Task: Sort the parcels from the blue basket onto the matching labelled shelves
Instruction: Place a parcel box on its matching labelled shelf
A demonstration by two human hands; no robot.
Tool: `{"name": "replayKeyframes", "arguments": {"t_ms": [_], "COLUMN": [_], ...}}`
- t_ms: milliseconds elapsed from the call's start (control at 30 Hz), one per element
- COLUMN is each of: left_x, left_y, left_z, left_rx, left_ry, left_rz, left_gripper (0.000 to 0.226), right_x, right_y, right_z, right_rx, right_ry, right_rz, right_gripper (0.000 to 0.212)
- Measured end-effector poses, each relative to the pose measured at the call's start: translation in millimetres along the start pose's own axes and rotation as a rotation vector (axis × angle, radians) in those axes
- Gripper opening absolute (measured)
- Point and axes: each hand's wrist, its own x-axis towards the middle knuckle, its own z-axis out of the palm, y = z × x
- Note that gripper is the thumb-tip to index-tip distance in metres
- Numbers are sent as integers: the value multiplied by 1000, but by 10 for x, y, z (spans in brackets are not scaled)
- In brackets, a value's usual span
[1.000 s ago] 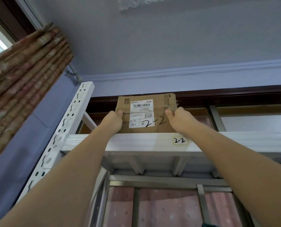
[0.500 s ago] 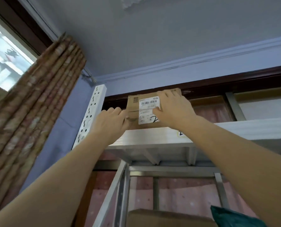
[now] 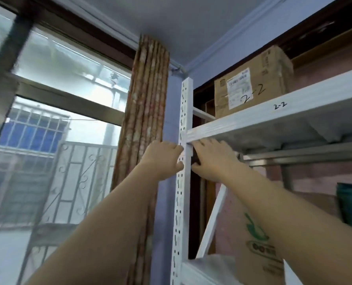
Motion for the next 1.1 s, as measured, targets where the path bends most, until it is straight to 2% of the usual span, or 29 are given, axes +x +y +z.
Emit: {"name": "replayKeyframes", "arguments": {"t_ms": [200,567,733,833,1100], "left_x": [-1088,-3232,-4297,-4995,-6563], "left_y": [-39,47,213,389,1003], "left_z": [440,1489,2080,2435,3119], "left_rx": [137,147,52,-23,-228], "left_ry": [-286,-807,-1038,-1146,-1454], "left_rz": [-34,-35,-61,-80,-41], "left_gripper": [44,53,54,53,48], "right_x": [-566,-1866,-2658,-3178,-4556], "right_y": [-908,-2764,-3452,-3825,-4479], "right_z": [671,1961,2487,2818,3590], "right_rx": [155,327,339,349,423], "right_ry": [-246,-626,-808,-921,-1332], "right_rz": [-94,-351,-468,-507,-476], "right_gripper": [56,62,65,59,57]}}
